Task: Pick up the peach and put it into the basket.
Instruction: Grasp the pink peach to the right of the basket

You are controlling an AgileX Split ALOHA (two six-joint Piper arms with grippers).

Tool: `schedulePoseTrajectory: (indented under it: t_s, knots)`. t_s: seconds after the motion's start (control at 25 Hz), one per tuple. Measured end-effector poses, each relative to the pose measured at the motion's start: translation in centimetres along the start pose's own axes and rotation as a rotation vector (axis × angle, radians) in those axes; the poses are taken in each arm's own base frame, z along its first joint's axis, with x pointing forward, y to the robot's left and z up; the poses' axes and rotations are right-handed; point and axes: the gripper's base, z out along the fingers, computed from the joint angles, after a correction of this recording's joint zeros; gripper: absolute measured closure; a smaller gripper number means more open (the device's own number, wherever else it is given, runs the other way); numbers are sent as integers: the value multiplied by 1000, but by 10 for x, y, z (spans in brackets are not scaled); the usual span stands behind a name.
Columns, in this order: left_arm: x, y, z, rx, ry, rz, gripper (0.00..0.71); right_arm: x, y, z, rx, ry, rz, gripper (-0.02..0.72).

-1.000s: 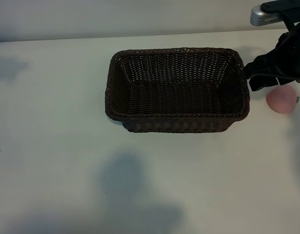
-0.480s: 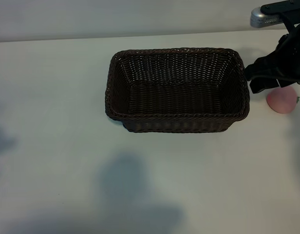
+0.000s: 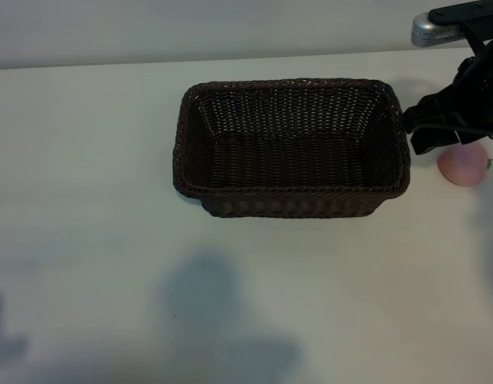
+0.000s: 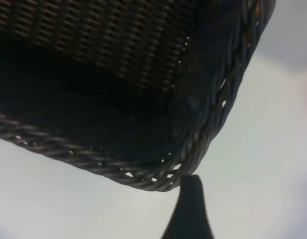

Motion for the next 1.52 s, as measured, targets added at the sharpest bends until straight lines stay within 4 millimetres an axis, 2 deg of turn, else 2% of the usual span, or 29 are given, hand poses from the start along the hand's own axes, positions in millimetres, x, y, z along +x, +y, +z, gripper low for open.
schedulePoseTrajectory:
  t_s: [0.32,0.56,0.68,0.84,1.0,1.28,1.52]
  knots:
    - [37,-1,18,0,-9,-2,114,-1,0,0,3,-13,-1,120]
    - [47,-1,31,1,17,-8,114,-6,-5,3,46,-48,-28,124]
    - [47,-1,31,2,13,-8,114,-7,-12,16,103,-21,-40,140]
    - [47,-1,31,2,9,-8,114,-12,-25,44,172,12,-1,143]
    - [47,-1,31,7,9,-5,114,-14,-48,66,210,19,70,140]
    - [47,-1,31,11,9,-3,114,-11,-87,92,233,25,164,139]
    - [47,-1,31,11,9,-2,114,-9,-94,112,220,30,182,145]
